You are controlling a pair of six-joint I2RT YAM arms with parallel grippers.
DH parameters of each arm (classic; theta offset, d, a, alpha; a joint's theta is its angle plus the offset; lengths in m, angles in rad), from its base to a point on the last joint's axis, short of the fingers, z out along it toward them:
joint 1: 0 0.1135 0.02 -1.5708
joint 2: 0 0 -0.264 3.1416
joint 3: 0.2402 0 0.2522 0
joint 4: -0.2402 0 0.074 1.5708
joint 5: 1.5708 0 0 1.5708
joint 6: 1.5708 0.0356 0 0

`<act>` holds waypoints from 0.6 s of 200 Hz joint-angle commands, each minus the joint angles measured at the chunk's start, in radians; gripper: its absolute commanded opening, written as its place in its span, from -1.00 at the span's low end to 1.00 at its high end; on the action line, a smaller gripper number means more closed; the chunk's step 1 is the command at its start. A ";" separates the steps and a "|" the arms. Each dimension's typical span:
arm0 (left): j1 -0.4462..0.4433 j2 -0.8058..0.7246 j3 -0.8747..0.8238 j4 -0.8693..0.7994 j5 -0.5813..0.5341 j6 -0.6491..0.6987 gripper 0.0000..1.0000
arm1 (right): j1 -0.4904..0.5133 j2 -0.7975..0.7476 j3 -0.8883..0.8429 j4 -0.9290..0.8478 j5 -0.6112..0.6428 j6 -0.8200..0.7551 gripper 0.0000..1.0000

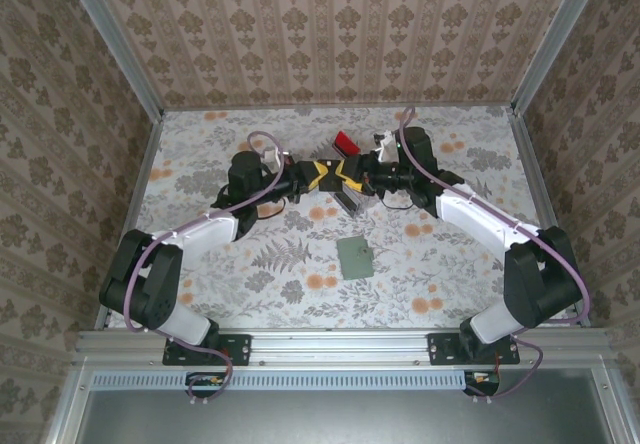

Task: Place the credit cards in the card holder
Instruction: Pick up the credit card from the storage box.

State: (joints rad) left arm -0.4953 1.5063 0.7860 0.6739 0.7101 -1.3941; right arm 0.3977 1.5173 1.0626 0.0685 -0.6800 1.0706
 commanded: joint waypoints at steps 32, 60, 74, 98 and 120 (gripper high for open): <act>0.000 0.023 -0.002 0.152 0.029 -0.083 -1.00 | -0.010 0.035 -0.003 0.080 -0.074 0.033 -0.49; 0.000 0.027 -0.015 0.138 0.033 -0.076 -0.88 | -0.022 0.031 0.002 0.064 -0.100 0.013 -0.79; 0.001 0.015 -0.025 0.104 0.025 -0.053 -0.64 | -0.030 0.011 -0.003 0.023 -0.100 -0.026 -0.89; -0.001 -0.045 -0.018 -0.178 -0.009 0.096 0.16 | -0.024 -0.047 0.024 -0.272 0.048 -0.221 -0.92; -0.016 -0.133 0.033 -0.627 -0.165 0.344 0.43 | 0.035 -0.084 0.042 -0.546 0.298 -0.412 -0.91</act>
State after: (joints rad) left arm -0.4965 1.4853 0.7685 0.5190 0.6861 -1.3376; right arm 0.3840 1.5043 1.0698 -0.1070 -0.6437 0.9119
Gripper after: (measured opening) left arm 0.691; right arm 0.056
